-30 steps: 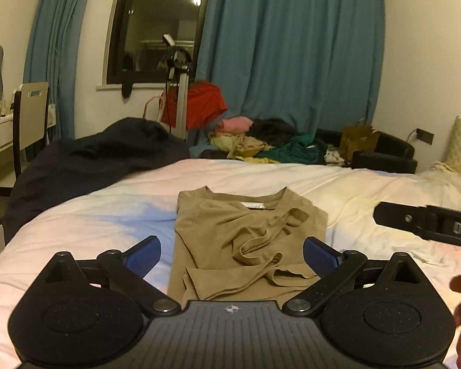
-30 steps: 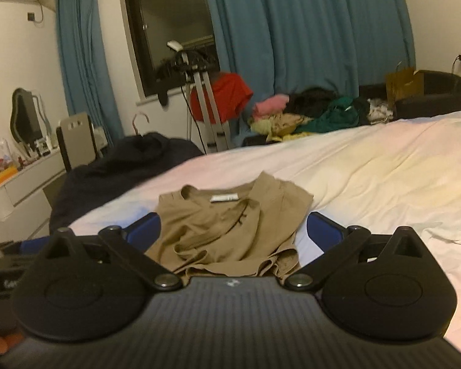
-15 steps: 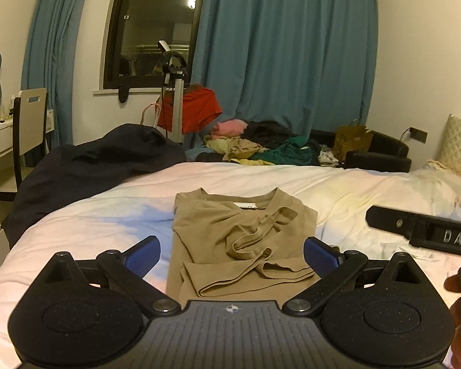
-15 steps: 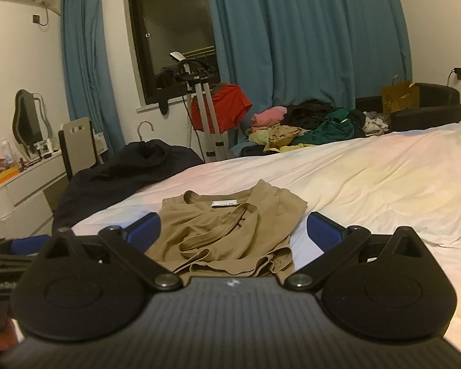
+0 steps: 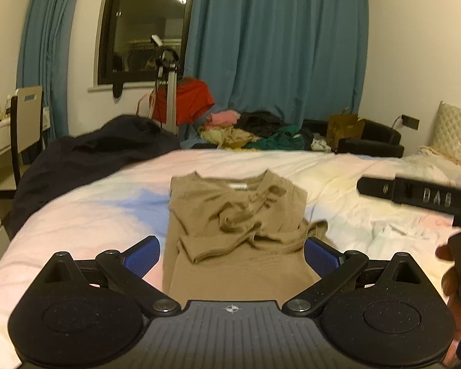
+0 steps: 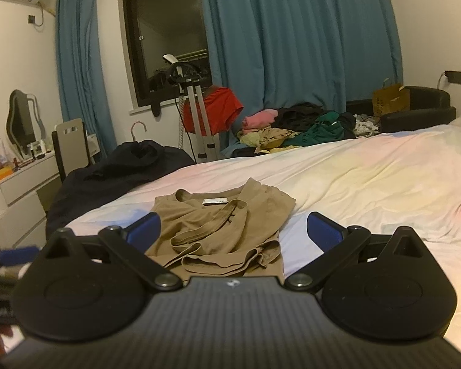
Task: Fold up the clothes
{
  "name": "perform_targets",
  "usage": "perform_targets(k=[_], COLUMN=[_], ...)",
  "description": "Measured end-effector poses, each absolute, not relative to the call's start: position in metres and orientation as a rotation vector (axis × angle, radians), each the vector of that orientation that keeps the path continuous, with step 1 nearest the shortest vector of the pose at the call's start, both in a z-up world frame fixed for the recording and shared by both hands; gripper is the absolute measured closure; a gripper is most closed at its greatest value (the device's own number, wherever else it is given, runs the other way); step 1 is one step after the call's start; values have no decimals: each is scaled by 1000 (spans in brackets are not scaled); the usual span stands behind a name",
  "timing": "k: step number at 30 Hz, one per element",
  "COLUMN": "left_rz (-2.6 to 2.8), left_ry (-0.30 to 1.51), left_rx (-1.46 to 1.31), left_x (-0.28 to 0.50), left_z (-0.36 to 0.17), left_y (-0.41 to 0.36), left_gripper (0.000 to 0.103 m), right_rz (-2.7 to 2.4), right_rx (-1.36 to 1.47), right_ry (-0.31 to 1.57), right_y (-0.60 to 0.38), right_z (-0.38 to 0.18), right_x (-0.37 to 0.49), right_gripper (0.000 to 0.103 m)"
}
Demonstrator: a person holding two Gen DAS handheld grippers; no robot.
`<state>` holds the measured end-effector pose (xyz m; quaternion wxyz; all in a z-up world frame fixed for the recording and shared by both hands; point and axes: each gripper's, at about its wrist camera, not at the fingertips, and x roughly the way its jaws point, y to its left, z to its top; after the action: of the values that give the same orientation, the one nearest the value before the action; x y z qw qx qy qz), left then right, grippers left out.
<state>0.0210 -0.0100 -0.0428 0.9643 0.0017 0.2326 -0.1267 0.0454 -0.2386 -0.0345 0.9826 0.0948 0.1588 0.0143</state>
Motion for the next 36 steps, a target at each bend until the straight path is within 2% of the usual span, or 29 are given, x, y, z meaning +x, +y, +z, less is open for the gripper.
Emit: perform_targets(k=[4,10,13,17,21,26,28,29,32,36], left_rz=[-243,-287,-325,-311,-281,-244,-239,-239,-247,-234], left_ry=[536,767,910,1051,1022,963,912,886,883,947], left_rx=[-16,-119,-244,-514,-734,-894,-917,-927,-965,-955], left_x=[23,41,55,71,80,82,79,78,78,84], left_z=[-55,-86,-108,-141,-158,-167,-165,-164,-170,-182], left_y=[-7,-15,-11,12,37,55,60,63,66,58], left_gripper=[2,2,6,6,6,17,30,32,36,49], right_rz=[2,-20,-22,-35,-37,-23,-21,-20,-20,-27], right_rx=[173,162,207,279,336,369,378,384,403,417], right_ry=[313,321,345,371,425,471,478,482,492,513], right_y=[-236,-237,-245,-256,-263,-264,-265,-266,-268,-269], right_z=[-33,-36,-38,-42,-51,-58,-60,-60,-62,-66], right_x=[44,49,52,55,63,69,70,70,71,72], right_gripper=[0,0,0,0,0,0,0,0,0,0])
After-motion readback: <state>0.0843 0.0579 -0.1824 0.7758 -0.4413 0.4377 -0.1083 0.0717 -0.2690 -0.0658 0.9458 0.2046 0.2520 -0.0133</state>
